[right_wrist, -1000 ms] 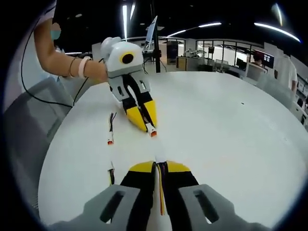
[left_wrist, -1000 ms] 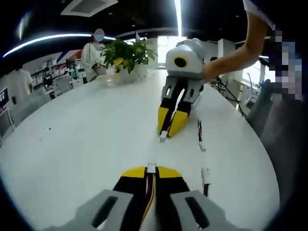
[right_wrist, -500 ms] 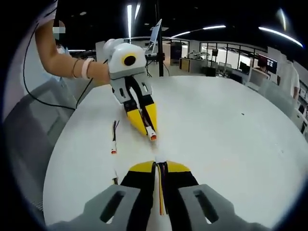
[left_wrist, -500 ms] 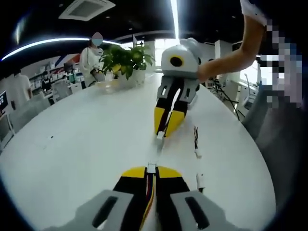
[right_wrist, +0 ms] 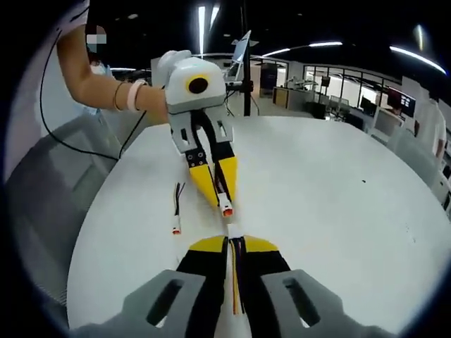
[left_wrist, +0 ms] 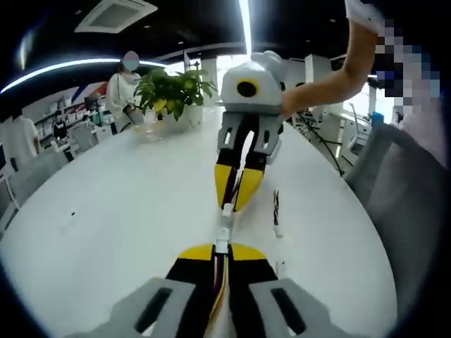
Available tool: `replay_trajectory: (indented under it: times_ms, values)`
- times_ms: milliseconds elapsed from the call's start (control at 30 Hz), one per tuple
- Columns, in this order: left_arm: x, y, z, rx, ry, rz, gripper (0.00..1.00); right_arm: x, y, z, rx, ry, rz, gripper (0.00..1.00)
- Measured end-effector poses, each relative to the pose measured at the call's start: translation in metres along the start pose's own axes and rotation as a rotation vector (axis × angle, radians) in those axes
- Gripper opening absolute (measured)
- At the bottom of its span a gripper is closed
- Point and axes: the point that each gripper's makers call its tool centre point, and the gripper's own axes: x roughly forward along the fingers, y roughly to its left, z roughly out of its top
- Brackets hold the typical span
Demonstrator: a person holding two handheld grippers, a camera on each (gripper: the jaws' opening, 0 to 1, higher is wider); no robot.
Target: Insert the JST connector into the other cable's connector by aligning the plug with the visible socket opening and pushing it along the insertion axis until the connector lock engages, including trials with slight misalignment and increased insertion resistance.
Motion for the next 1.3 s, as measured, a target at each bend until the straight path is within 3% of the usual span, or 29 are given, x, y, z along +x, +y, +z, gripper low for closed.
replay_trajectory:
  times_ms: [267, 1300]
  values:
    - [-0.002, -0.002, 0.008, 0.008, -0.004, -0.007, 0.0, -0.002, 0.005, 0.01, -0.015, -0.006, 0.02, 0.04]
    - [-0.001, -0.004, 0.004, 0.029, 0.024, -0.013, 0.0, 0.009, 0.008, 0.012, -0.025, 0.007, 0.046, 0.04]
